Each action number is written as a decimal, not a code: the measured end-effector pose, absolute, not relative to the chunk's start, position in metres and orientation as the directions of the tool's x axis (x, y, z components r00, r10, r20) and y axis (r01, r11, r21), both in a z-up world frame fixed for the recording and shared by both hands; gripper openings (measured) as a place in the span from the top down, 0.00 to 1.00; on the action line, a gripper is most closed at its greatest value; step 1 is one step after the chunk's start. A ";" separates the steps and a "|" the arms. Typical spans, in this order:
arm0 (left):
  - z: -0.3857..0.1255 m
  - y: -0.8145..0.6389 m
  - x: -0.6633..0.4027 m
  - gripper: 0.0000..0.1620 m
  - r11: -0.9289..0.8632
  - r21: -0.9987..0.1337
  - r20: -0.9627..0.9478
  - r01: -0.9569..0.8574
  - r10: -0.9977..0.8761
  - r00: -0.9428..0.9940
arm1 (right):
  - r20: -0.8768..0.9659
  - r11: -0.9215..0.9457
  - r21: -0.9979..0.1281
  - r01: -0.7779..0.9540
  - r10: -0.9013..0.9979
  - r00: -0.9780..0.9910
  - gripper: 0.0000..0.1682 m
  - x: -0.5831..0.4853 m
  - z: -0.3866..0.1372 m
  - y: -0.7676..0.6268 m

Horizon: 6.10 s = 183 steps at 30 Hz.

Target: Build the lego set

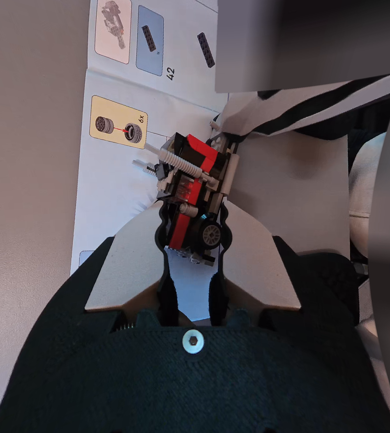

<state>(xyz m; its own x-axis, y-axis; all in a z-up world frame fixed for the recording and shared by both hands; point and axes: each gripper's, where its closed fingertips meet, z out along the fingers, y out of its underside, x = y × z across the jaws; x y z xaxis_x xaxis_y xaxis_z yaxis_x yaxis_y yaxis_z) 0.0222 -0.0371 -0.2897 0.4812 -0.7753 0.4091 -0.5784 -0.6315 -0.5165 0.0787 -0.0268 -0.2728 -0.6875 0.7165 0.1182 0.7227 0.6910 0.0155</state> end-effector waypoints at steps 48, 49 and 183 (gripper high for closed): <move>-0.290 -0.036 0.025 0.74 -0.632 -0.534 0.432 -0.562 -0.775 0.461 | 0.082 0.720 0.057 0.691 0.687 -0.722 0.87 0.080 -0.272 -0.031; -0.290 -0.036 0.025 0.74 -0.632 -0.534 0.432 -0.562 -0.775 0.461 | 0.081 0.719 0.054 0.693 0.688 -0.721 0.87 0.080 -0.272 -0.031; -0.233 -0.186 0.038 0.66 -0.275 -0.925 -0.099 -0.261 -0.490 0.866 | 0.024 0.609 -0.556 0.566 0.692 -0.722 0.86 0.045 -0.305 -0.164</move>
<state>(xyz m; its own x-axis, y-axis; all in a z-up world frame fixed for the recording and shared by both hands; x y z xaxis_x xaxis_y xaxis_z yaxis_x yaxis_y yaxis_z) 0.0378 -0.1861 -0.2331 0.8660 -0.4902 -0.0985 -0.2611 -0.2754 -0.9252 0.0454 -0.1636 -0.3045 -0.7217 0.6917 0.0240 0.5656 0.6094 -0.5556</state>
